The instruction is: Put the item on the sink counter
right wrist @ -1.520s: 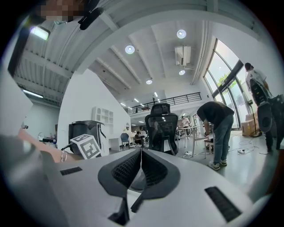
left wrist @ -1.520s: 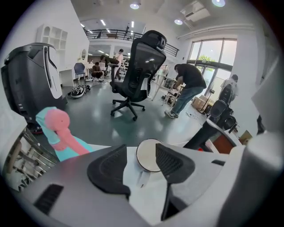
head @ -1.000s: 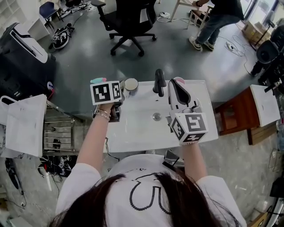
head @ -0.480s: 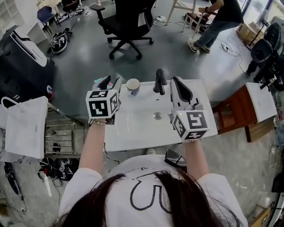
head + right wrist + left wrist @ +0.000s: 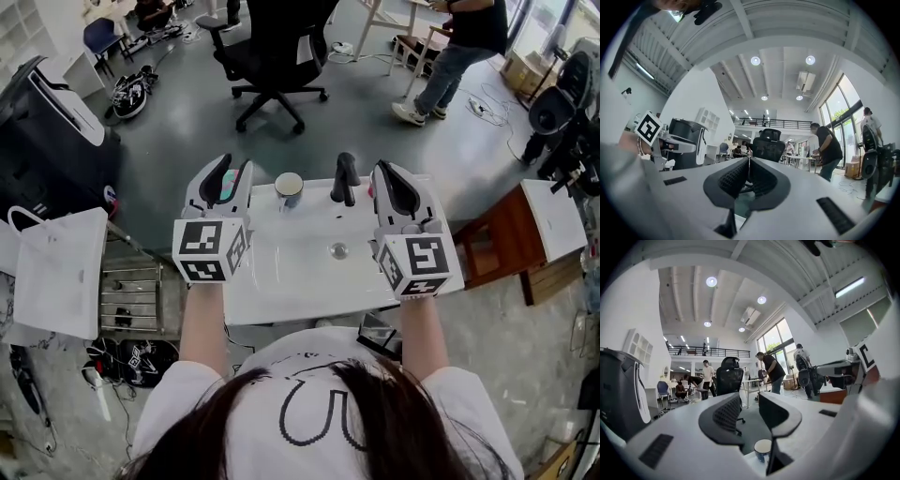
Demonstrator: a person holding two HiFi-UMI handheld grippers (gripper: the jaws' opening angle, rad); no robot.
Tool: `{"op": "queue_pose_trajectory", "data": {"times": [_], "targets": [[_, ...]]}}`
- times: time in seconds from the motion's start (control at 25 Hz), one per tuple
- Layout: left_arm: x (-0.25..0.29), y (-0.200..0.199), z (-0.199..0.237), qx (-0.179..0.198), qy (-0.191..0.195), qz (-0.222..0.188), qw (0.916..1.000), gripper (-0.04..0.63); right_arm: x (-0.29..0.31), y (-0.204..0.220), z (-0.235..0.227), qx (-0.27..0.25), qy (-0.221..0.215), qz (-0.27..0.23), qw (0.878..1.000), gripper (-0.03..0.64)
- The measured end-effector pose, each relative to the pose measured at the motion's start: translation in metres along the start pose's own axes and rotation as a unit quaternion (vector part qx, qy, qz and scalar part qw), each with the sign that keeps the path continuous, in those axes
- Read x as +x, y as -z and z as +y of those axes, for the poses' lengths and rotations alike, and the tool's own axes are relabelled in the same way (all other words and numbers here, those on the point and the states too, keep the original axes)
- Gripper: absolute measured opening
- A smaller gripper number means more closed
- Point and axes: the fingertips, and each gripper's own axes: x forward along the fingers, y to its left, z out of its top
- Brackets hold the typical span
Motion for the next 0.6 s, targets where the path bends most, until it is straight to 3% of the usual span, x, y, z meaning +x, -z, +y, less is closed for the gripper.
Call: {"op": "queue_pose_trajectory", "data": {"times": [0.16, 0.28, 0.4, 0.6], "targets": [[-0.014, -0.018, 0.003, 0.025, -0.012, -0.041, 0.9988, 0.081, 0.001, -0.005, 0.001, -0.016, -0.009, -0.004, 1.000, 0.029], [-0.022, -0.026, 0.002, 0.006, 0.002, -0.075, 0.9972, 0.019, 0.000, -0.009, 0.001, -0.039, -0.009, -0.007, 0.999, 0.029], [-0.028, -0.028, 0.002, -0.005, 0.008, -0.088, 0.9961, 0.009, -0.002, -0.015, 0.001, -0.050, -0.010, -0.015, 0.999, 0.029], [-0.036, -0.041, 0.003, 0.031, -0.009, -0.096, 0.9948, 0.009, -0.005, -0.016, 0.003, -0.038, -0.013, -0.020, 0.999, 0.028]]}}
